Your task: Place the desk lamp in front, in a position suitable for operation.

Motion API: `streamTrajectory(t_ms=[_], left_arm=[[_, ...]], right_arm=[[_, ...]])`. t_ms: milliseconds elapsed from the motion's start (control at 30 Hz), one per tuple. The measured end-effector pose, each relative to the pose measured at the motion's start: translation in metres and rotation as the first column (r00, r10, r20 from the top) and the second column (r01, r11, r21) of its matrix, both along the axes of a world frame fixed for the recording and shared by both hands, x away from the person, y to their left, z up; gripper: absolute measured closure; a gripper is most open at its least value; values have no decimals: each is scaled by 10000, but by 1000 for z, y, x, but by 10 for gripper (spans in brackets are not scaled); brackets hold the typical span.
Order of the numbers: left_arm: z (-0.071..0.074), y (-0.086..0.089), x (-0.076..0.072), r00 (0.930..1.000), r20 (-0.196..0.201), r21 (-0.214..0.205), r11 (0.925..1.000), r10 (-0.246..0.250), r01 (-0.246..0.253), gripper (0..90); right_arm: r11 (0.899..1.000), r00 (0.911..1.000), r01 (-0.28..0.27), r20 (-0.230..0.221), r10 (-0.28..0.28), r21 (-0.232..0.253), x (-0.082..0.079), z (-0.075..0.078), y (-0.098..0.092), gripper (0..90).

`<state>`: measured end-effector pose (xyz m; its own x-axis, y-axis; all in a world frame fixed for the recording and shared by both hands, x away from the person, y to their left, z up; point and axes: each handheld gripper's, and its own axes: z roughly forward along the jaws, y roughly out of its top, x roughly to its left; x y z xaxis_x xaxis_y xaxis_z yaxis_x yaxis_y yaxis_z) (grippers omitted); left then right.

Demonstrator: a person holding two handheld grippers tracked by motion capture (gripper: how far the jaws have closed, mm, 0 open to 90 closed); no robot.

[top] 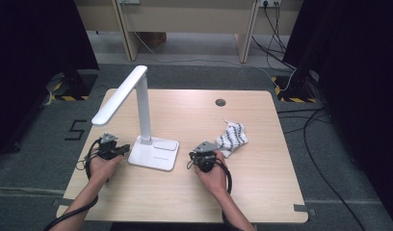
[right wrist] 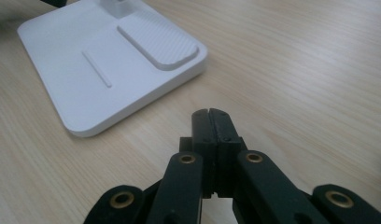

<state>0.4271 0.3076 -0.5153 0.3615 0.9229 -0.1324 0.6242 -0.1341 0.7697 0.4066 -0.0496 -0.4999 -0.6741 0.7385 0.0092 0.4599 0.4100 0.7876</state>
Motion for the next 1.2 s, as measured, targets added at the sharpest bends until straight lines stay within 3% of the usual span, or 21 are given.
streamTrajectory(t_ms=[167,600,1200], left_arm=[[-2,-4,0,9998,-140,-39,9999,-161,160,897],[-3,-10,-4,9989,-268,155,9991,-381,386,896],[-2,-24,-8,9977,-228,387,9972,-639,648,895]], right_arm=[[9991,9988,-421,-238,419,-69,2,-4,17,900],[9977,9970,-634,-458,622,-244,4,-10,32,900],[9984,9981,-368,-503,347,-423,10,-14,24,900]])
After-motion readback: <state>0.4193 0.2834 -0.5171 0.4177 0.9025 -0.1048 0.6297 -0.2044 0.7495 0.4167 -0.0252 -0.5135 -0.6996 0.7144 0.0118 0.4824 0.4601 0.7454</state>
